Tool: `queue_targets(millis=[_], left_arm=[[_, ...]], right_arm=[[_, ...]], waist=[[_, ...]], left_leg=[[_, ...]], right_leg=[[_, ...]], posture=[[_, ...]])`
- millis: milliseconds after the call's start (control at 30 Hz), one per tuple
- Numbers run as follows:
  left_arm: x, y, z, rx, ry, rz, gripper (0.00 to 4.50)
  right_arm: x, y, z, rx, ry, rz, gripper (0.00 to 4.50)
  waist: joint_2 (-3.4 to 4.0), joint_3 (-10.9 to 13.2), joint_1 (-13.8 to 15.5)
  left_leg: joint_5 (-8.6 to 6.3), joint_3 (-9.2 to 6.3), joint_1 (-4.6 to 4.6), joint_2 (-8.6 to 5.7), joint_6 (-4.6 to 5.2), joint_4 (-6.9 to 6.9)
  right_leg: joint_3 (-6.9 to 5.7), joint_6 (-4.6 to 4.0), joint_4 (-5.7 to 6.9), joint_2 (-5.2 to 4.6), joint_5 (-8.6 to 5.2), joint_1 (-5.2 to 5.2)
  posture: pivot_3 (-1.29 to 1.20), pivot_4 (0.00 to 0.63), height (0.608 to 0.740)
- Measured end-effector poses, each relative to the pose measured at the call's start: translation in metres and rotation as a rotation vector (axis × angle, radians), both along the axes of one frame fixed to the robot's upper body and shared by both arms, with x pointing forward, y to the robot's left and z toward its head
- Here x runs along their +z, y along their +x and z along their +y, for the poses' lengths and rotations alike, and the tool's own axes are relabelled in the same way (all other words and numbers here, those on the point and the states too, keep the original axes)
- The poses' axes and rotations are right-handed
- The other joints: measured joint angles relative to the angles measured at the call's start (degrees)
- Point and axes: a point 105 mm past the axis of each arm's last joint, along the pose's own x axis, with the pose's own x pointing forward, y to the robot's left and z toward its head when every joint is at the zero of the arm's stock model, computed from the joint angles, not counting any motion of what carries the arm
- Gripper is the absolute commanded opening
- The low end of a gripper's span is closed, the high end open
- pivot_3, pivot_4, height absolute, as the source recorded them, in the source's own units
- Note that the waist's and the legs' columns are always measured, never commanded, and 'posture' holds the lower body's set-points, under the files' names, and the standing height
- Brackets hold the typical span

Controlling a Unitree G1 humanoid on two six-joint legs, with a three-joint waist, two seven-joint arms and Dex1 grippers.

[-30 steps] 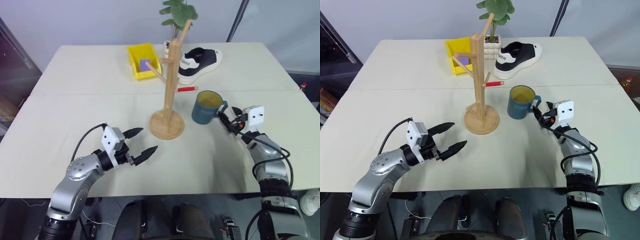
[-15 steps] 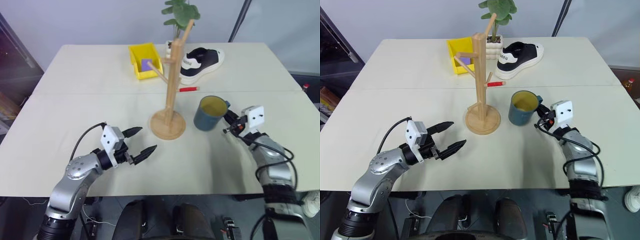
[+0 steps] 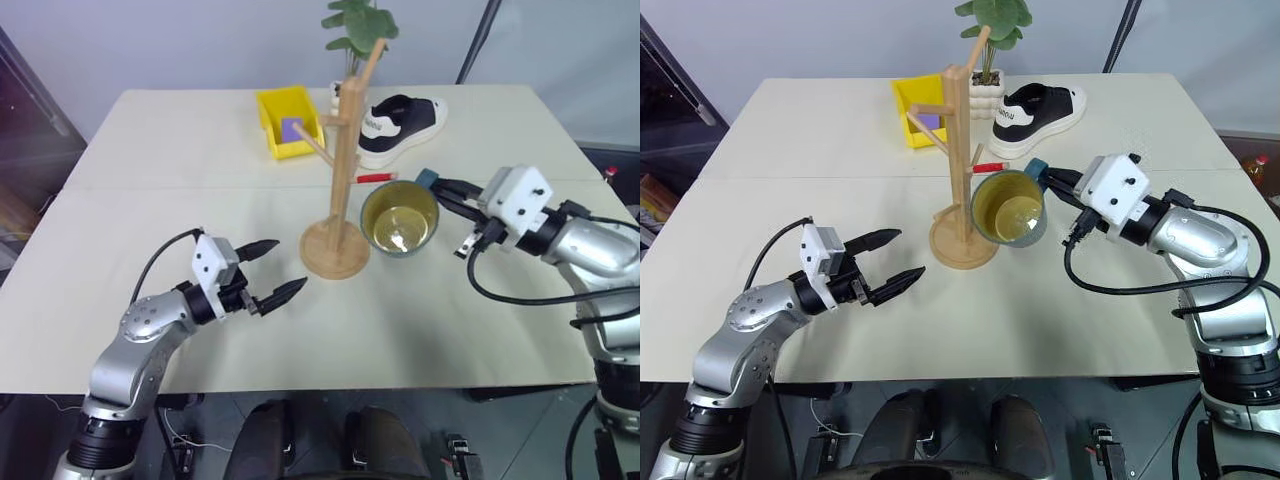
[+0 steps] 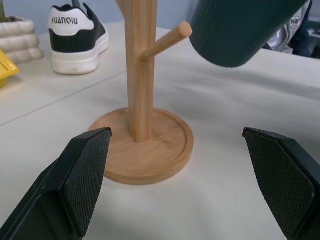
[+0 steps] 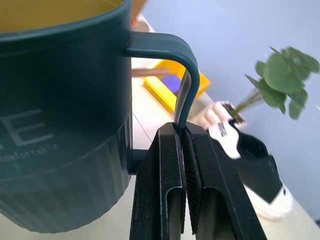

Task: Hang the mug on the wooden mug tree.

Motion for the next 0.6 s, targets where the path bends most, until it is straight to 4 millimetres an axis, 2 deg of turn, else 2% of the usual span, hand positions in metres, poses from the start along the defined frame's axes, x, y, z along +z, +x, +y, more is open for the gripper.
queue_targets(millis=[367,600], left_arm=[[0.032,-0.009,0.004,-0.039,-0.052,-0.015,4.5],[0.048,-0.014,-0.003,-0.086,-0.07,-0.032,4.5]], right_arm=[[0.009,0.011,0.017,0.078,-0.096,-0.008,0.05],[0.014,0.019,0.023,0.093,-0.146,-0.018,0.05]], waist=[[0.0,0.0,-0.17],[0.0,0.0,-0.15]], left_leg=[[0.01,0.0,0.01,0.01,-0.01,0.05],[0.01,0.0,0.01,0.01,-0.01,0.08]], right_leg=[[0.0,0.0,0.02,0.01,0.0,0.02],[0.0,0.0,0.02,0.01,0.0,0.03]], posture=[[0.0,0.15,0.74],[0.0,0.15,0.74]])
